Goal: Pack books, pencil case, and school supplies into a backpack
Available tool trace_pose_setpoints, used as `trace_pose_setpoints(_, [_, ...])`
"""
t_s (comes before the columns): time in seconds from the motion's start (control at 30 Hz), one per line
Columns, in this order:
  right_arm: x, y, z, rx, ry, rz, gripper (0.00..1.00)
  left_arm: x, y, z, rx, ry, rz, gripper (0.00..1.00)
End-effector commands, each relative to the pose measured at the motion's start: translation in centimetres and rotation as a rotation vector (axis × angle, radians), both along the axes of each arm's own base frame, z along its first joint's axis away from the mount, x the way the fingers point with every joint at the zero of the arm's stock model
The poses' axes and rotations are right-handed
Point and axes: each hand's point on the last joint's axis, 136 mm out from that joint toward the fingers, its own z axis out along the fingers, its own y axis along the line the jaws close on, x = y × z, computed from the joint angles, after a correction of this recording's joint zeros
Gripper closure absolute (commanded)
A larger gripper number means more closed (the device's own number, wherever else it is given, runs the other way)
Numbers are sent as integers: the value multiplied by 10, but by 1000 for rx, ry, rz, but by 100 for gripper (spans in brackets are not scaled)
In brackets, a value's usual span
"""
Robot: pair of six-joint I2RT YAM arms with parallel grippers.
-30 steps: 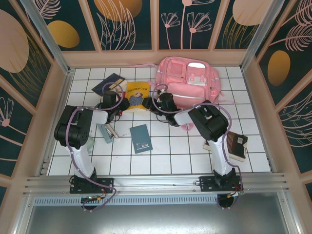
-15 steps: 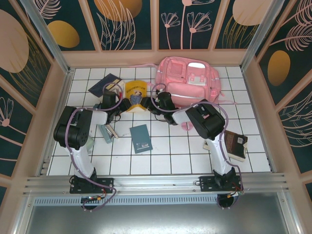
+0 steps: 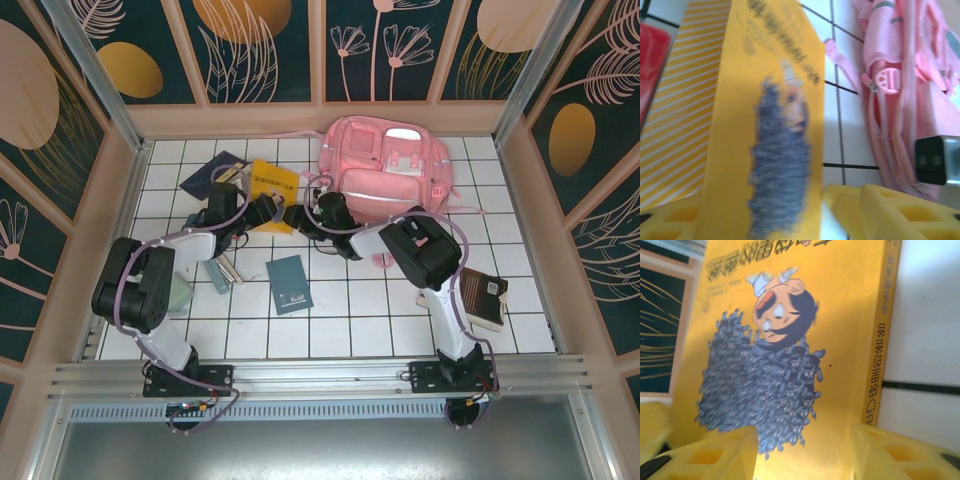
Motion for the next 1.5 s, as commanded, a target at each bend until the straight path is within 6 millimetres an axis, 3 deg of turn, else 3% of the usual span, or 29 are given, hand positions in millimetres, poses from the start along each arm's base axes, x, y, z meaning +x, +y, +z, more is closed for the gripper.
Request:
trace_pose_setpoints(0.0, [-6,-3,5,-84,-21,-10,47,1,-1,-2,45,15,-22,32])
trace_pose_setpoints(0.17, [-6,-8,3,-136,-30,-20,47,6,14,-25,129,62,32,23])
trace_pose_setpoints(0.3, [-6,-15,0,-193,-44,-49,48,12,33,-25,199,56,120,22])
trace_pose_setpoints(0.4, [-6,-17,10,-241,-99,-56,54,11,49,-24,247,66,199,17])
trace_pose_setpoints(0.47, [-6,-13,21,-237,-130,-37,56,10,66,-3,273,20,287,2])
trace_pose_setpoints(0.57, [-5,-1,33,-231,-163,1,64,7,82,11,308,-12,356,1])
trace_pose_setpoints(0.73, [-8,33,34,-221,-180,94,67,11,65,8,257,-7,277,4])
trace_pose_setpoints(0.83, [-7,50,21,-224,-143,142,69,12,64,3,253,5,273,5])
trace_pose_setpoints(0.93, [-5,52,-3,-263,-91,148,69,11,64,4,251,2,264,4])
trace_pose_setpoints(1.1, [-9,31,-41,-348,-15,124,67,12,58,1,236,9,236,5])
trace_pose_setpoints(1.23, [-10,-5,-61,-419,37,59,67,11,52,0,211,11,214,9])
trace_pose_setpoints(1.33, [-10,-33,-68,-449,60,4,68,10,49,-1,197,10,202,12])
trace_pose_setpoints(1.47, [-13,-53,-61,-449,47,-23,67,11,36,-7,152,19,144,16])
